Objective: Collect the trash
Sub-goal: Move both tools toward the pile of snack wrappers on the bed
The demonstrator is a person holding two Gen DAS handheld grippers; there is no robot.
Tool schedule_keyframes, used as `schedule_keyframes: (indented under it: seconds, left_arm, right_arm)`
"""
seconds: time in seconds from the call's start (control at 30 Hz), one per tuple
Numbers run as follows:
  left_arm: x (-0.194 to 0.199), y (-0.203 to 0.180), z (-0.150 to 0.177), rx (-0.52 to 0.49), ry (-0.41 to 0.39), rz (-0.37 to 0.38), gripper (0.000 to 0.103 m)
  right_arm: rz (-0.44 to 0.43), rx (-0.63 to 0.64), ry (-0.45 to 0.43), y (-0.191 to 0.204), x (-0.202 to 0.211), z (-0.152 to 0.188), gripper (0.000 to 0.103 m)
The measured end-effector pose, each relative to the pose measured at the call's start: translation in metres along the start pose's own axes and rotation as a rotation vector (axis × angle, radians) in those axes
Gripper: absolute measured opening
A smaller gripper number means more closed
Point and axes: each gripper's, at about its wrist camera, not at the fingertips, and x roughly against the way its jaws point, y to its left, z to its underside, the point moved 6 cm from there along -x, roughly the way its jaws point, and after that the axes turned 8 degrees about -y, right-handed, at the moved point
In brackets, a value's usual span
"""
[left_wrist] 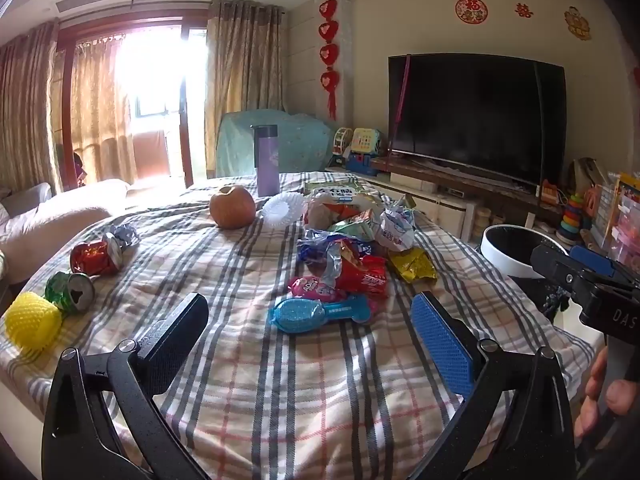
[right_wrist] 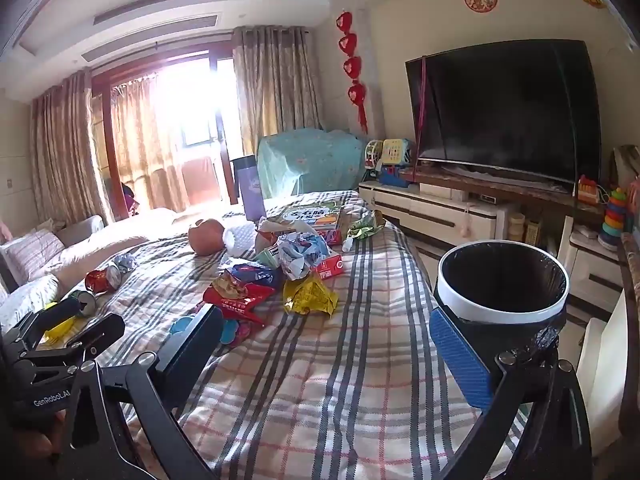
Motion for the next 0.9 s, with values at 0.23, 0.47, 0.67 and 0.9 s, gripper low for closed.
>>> schedule_keyframes:
  seconds: [0.23,0.47,0.67,0.9]
  left_arm:
    - [-0.001,-0.001,0.002,0.003,-0.004,-0.004,0.103]
    - [0.000,-0.001,0.002,-0.002,-0.002,-0.001,0.103]
    - [-0.002,-0.010,0.005,-0.001,0.000,-0.001,0.103]
    - [-0.001,-0.002,0.003,0.001,0.002,0.001,0.103]
  right_arm:
    - [0.002,0.001,0.001,0.001,0.000,0.000,0.103]
    - [0.003,0.002,0.001,0.000,0.000,0.000,0.103]
    - [0.001,0.000,0.001,0.000,0.000,0.001,0.103]
    - [0.001,0.001,0.006,-0.001,-0.001,0.002,0.103]
